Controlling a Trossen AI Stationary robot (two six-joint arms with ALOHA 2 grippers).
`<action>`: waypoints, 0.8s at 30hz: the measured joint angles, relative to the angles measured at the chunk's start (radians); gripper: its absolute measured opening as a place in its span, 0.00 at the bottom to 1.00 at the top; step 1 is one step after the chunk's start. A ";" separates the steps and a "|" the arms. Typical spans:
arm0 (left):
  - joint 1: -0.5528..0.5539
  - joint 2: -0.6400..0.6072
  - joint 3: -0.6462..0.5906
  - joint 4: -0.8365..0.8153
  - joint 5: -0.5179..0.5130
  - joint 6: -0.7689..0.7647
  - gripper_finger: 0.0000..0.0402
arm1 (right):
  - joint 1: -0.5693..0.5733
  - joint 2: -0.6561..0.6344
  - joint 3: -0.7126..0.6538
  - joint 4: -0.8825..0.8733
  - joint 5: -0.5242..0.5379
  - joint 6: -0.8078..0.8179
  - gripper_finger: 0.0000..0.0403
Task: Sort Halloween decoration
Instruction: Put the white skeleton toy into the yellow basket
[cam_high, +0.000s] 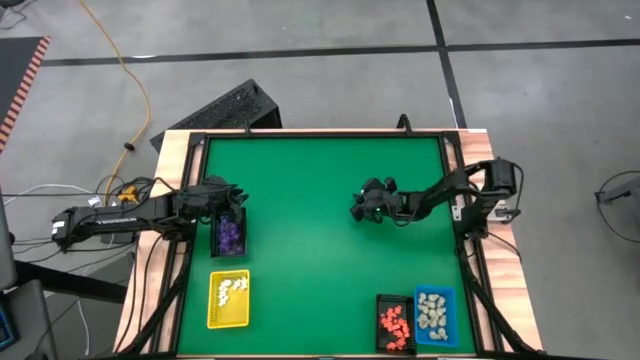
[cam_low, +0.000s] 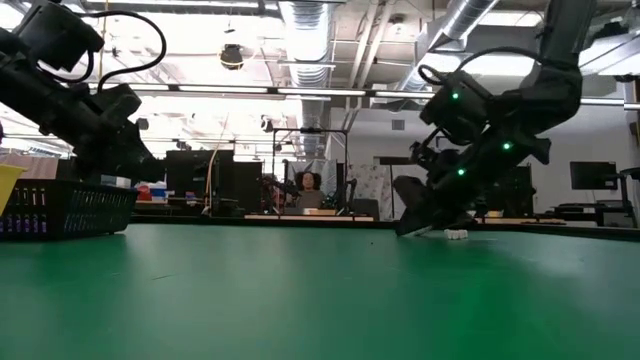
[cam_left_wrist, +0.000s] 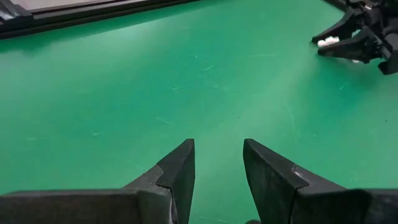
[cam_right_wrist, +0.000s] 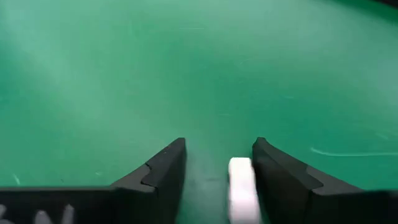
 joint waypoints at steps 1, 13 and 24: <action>0.000 0.000 0.000 -0.003 0.000 0.000 0.31 | 0.001 0.010 0.009 -0.011 0.004 0.018 0.50; 0.000 0.000 0.000 -0.006 -0.006 0.001 0.31 | 0.001 0.024 0.022 -0.075 0.040 0.148 0.08; 0.000 0.000 0.000 -0.002 -0.005 -0.040 0.31 | 0.022 0.023 0.060 -0.029 0.080 0.082 0.08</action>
